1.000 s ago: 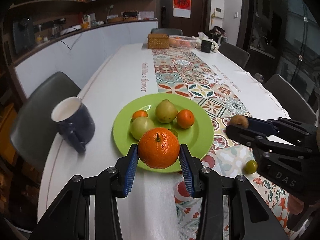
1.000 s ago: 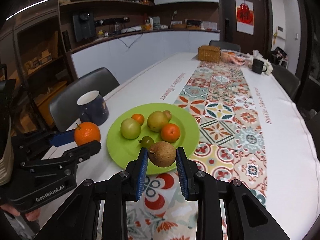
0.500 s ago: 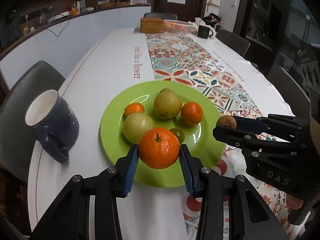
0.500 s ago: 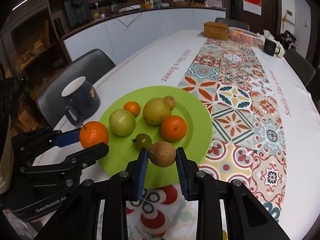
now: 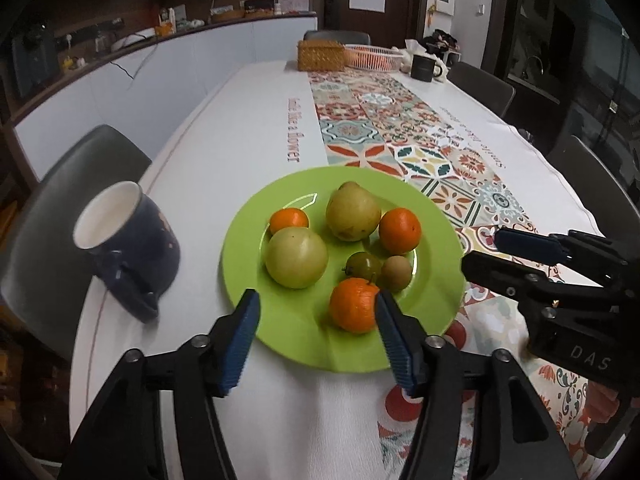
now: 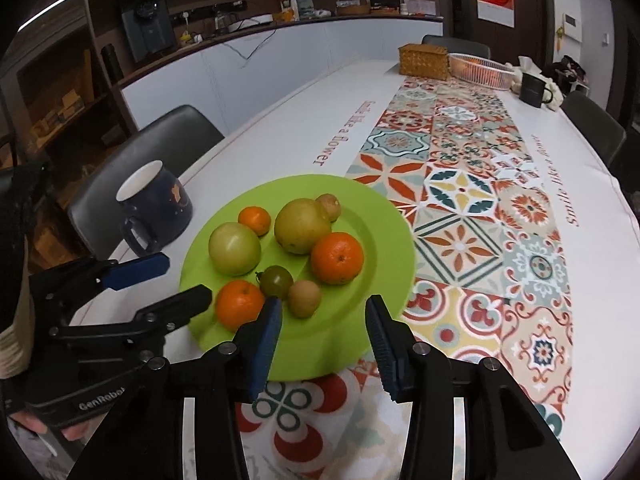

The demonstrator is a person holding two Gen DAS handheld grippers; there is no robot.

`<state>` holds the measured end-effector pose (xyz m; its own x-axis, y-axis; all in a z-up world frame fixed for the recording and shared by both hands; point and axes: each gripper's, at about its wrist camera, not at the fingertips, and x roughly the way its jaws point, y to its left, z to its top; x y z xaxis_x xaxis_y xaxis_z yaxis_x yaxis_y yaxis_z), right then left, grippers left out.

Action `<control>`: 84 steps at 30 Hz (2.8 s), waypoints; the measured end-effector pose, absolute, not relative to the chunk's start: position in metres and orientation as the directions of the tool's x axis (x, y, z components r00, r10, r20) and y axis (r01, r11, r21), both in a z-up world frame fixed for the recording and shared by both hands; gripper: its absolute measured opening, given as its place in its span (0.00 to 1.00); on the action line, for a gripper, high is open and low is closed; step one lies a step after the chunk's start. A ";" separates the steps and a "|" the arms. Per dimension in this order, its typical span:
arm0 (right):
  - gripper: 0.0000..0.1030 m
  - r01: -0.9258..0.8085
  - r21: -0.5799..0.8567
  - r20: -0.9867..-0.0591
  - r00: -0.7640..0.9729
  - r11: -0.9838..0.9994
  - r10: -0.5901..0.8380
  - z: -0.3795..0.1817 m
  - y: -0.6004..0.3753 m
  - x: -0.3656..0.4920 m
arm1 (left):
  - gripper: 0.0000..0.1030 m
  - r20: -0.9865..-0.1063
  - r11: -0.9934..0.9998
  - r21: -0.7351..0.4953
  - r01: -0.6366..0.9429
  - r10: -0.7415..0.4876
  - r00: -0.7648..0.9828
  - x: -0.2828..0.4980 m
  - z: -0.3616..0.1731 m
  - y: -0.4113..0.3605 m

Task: Organize fruits
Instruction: 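Open both grippers to drop the orange and kiwi onto the plate, then move both grippers back toward the last green tomato and orange, then grasp the green tomato with the left gripper while the right grasps the orange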

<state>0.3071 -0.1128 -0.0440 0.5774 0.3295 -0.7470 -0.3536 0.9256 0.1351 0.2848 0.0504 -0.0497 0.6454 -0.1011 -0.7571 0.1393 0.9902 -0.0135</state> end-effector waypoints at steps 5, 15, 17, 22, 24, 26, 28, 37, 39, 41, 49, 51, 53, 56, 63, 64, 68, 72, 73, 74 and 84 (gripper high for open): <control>0.52 -0.342 0.113 -0.712 0.627 0.933 0.316 -0.027 -0.126 0.285 | 0.63 -0.729 0.991 0.000 0.136 -0.093 0.678 0.263 -0.031 0.044; 0.62 -0.318 0.084 -0.619 0.726 0.945 0.299 0.008 -0.156 0.233 | 0.73 -0.668 0.987 0.005 0.162 -0.117 0.735 0.219 0.006 0.022; 0.63 -0.312 0.078 -0.609 0.737 0.947 0.293 0.012 -0.161 0.225 | 0.73 -0.662 0.986 0.001 0.166 -0.124 0.740 0.212 0.010 0.017; 0.69 -0.289 0.077 -0.577 0.768 0.954 0.279 0.021 -0.177 0.205 | 0.77 -0.644 0.983 -0.020 0.183 -0.153 0.750 0.195 0.017 0.006; 0.69 -0.284 0.074 -0.573 0.773 0.956 0.274 0.022 -0.183 0.197 | 0.77 -0.641 0.981 -0.019 0.192 -0.159 0.750 0.190 0.017 0.000; 0.69 -0.277 0.068 -0.568 0.779 0.958 0.266 0.023 -0.188 0.192 | 0.77 -0.641 0.979 -0.017 0.203 -0.167 0.749 0.185 0.016 -0.007; 0.69 -0.262 0.058 -0.563 0.788 0.963 0.249 0.023 -0.195 0.187 | 0.77 -0.645 0.977 -0.018 0.215 -0.175 0.744 0.182 0.016 -0.014; 0.71 -0.206 0.027 -0.571 0.800 0.978 0.184 0.013 -0.226 0.165 | 0.77 -0.653 0.960 0.006 0.279 -0.208 0.729 0.172 0.008 -0.046; 0.71 -0.194 0.025 -0.577 0.798 0.981 0.173 0.010 -0.233 0.162 | 0.77 -0.653 0.956 0.010 0.293 -0.215 0.726 0.171 0.007 -0.052; 0.71 -0.186 0.020 -0.582 0.797 0.982 0.163 0.008 -0.238 0.160 | 0.77 -0.652 0.952 0.016 0.307 -0.222 0.725 0.170 0.005 -0.058; 0.71 -0.195 -0.017 -0.604 0.783 0.981 0.145 -0.002 -0.254 0.158 | 0.77 -0.658 0.918 0.060 0.392 -0.259 0.707 0.172 -0.010 -0.083; 0.71 -0.209 -0.034 -0.614 0.776 0.977 0.144 -0.006 -0.255 0.159 | 0.77 -0.659 0.909 0.069 0.411 -0.267 0.703 0.173 -0.014 -0.088; 0.71 -0.223 -0.049 -0.624 0.768 0.974 0.144 -0.010 -0.255 0.161 | 0.77 -0.664 0.899 0.075 0.432 -0.278 0.694 0.176 -0.020 -0.093; 0.71 -0.243 -0.052 -0.646 0.748 0.969 0.153 -0.018 -0.258 0.167 | 0.77 -0.676 0.880 0.079 0.468 -0.297 0.675 0.182 -0.030 -0.101; 0.70 -0.285 -0.050 -0.704 0.689 0.957 0.169 -0.042 -0.260 0.187 | 0.68 -0.736 0.836 0.087 0.542 -0.313 0.600 0.206 -0.056 -0.118; 0.67 -0.295 -0.050 -0.714 0.679 0.954 0.173 -0.046 -0.259 0.191 | 0.66 -0.747 0.832 0.079 0.550 -0.315 0.585 0.210 -0.061 -0.119; 0.60 -0.321 -0.031 -0.753 0.631 0.947 0.189 -0.062 -0.256 0.205 | 0.59 -0.782 0.825 0.051 0.563 -0.318 0.536 0.223 -0.075 -0.124; 0.55 -0.332 -0.024 -0.782 0.594 0.943 0.189 -0.076 -0.256 0.218 | 0.56 -0.808 0.824 0.011 0.567 -0.326 0.490 0.233 -0.087 -0.126; 0.54 -0.331 -0.019 -0.788 0.586 0.943 0.190 -0.079 -0.257 0.220 | 0.56 -0.812 0.822 0.008 0.569 -0.327 0.484 0.234 -0.090 -0.127; 0.53 -0.332 -0.012 -0.792 0.580 0.943 0.194 -0.081 -0.257 0.222 | 0.55 -0.816 0.819 0.003 0.573 -0.330 0.475 0.235 -0.092 -0.129; 0.44 -0.346 0.011 -0.812 0.544 0.938 0.210 -0.095 -0.252 0.239 | 0.42 -0.837 0.834 -0.046 0.549 -0.332 0.434 0.249 -0.105 -0.134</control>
<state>0.2391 -0.2520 -0.0950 0.5445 0.2104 -0.8120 -0.3464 0.9380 0.0108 0.2490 -0.1335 -0.1050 0.4342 -0.3322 -0.8373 0.5492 0.8344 -0.0462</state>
